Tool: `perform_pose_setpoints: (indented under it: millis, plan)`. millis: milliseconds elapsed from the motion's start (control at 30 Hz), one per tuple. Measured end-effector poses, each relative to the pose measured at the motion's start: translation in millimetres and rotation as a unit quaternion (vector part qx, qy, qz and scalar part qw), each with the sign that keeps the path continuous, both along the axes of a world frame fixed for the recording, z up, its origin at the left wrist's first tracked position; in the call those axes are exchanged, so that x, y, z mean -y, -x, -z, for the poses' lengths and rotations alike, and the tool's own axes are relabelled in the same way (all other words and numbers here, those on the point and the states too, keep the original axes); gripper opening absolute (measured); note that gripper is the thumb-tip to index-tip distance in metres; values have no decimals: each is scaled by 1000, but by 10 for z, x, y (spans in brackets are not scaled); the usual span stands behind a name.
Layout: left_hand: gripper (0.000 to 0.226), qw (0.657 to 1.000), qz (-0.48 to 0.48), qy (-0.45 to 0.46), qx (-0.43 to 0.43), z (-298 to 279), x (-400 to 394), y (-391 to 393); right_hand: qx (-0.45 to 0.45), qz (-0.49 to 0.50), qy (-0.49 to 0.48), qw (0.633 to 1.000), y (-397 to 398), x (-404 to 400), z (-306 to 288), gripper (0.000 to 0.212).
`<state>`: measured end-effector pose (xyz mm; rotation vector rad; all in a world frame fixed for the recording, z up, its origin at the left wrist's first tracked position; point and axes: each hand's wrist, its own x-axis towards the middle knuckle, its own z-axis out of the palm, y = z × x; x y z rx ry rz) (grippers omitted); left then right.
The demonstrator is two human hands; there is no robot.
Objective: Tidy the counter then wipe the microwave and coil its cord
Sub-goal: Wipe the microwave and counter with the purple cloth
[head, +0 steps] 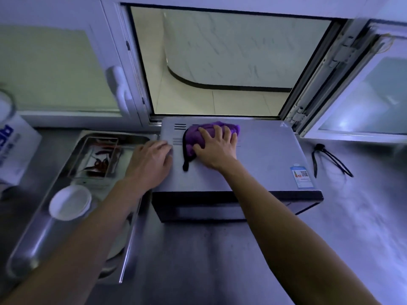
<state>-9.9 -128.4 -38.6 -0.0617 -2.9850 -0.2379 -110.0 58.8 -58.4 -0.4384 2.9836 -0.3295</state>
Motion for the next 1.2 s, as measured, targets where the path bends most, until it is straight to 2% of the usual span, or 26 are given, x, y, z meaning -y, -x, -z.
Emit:
perform_pose_setpoints:
  millis: [167,333,567,867,1067,1200]
  plan:
    - [26,1000,-11,-16,-10,45,333,-314,-10,-24,1,1000,-225,476,28,73]
    - [35,999,-24,-34,10,98,567,-514,-10,-29,-4,1000,-419,685,4,73]
    - [28,999,23,-25,-18,30,503,-569,-42,-40,22,998,-880,329,-14,65]
    - [36,986,152,-63,-2,9,-252,-412,-59,109,48,991,-1390,-586,-60,57]
    - [37,972,227,-69,9,38,-768,-385,-111,236,77,962,-1653,-1198,9,54]
    - [34,964,256,-66,7,50,-1109,-350,-173,269,134,938,-1767,-1361,172,53]
